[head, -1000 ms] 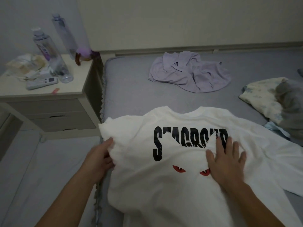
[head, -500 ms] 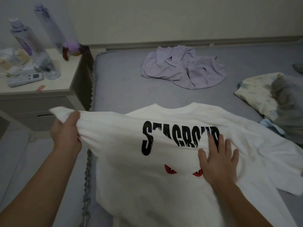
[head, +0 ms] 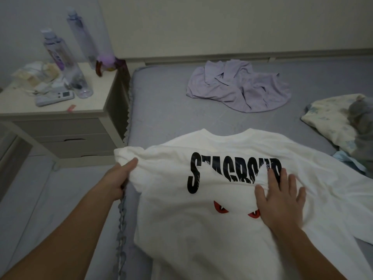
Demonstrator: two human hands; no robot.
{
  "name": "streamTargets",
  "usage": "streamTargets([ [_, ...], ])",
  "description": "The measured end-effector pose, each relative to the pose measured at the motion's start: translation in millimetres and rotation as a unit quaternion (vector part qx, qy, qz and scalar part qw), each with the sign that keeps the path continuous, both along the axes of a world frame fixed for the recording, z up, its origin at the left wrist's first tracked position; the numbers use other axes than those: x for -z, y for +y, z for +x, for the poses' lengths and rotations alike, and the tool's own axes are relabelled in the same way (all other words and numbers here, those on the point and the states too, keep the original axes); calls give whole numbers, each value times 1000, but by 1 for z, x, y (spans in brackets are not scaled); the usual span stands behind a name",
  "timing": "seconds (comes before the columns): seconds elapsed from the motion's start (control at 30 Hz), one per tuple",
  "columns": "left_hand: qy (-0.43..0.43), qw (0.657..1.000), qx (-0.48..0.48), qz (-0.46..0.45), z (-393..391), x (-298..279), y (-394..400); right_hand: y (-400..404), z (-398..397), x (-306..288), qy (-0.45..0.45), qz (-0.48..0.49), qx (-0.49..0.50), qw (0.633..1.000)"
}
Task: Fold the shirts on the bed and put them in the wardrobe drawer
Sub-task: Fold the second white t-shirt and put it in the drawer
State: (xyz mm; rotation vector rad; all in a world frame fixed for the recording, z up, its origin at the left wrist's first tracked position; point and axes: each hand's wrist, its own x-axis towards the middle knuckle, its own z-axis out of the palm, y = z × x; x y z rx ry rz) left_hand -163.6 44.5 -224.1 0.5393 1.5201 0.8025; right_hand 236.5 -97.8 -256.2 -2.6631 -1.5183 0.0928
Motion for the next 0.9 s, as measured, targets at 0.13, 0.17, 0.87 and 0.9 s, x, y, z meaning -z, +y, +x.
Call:
streamTargets([
  [0.13,177,960,-166,141,2,-3,-6,0,0,0,3,-3,2,1000],
  [0.17,129,956,-208,164,1,-8,-11,0,0,-1,6,-3,3,1000],
  [0.87,-96,963,-187,167,-33,2,-10,193,-142,-22,89,-139,-197,966],
  [0.9,-87,962,-181,185,-31,-1,-2,202,-139,-24,82,-140,-196,967],
])
